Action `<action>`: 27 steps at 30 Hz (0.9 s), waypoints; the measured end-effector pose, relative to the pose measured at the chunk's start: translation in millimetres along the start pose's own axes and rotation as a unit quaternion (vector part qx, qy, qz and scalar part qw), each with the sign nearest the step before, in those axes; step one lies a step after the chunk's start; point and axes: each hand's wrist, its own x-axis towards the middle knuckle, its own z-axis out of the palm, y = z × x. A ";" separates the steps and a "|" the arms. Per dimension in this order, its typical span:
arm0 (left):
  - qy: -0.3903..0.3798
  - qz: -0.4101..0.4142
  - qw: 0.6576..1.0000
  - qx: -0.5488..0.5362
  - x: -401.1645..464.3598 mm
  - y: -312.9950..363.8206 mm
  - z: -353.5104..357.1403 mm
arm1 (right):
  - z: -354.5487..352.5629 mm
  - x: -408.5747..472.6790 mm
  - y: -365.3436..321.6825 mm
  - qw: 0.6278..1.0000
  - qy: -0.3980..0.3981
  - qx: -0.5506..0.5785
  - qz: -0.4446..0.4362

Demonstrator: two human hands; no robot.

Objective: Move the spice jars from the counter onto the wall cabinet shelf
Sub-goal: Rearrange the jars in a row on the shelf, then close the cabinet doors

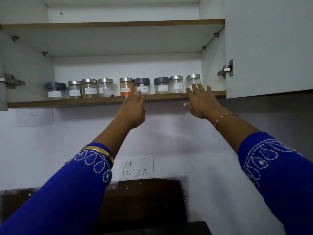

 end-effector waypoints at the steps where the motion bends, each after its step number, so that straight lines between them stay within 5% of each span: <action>1: 0.008 0.000 1.000 -0.008 -5.0 -8.6 -4.9 | -4.6 -2.7 -8.8 1.000 -0.002 -0.004 0.004; 14: 0.030 0.035 0.999 -0.023 -66.1 -77.2 -51.3 | -51.5 -44.8 -115.9 0.999 -0.013 -0.029 -0.020; 27: 0.069 -0.044 0.996 0.046 -146.5 -114.0 -148.2 | -124.1 -70.5 -188.0 0.990 0.058 0.075 -0.104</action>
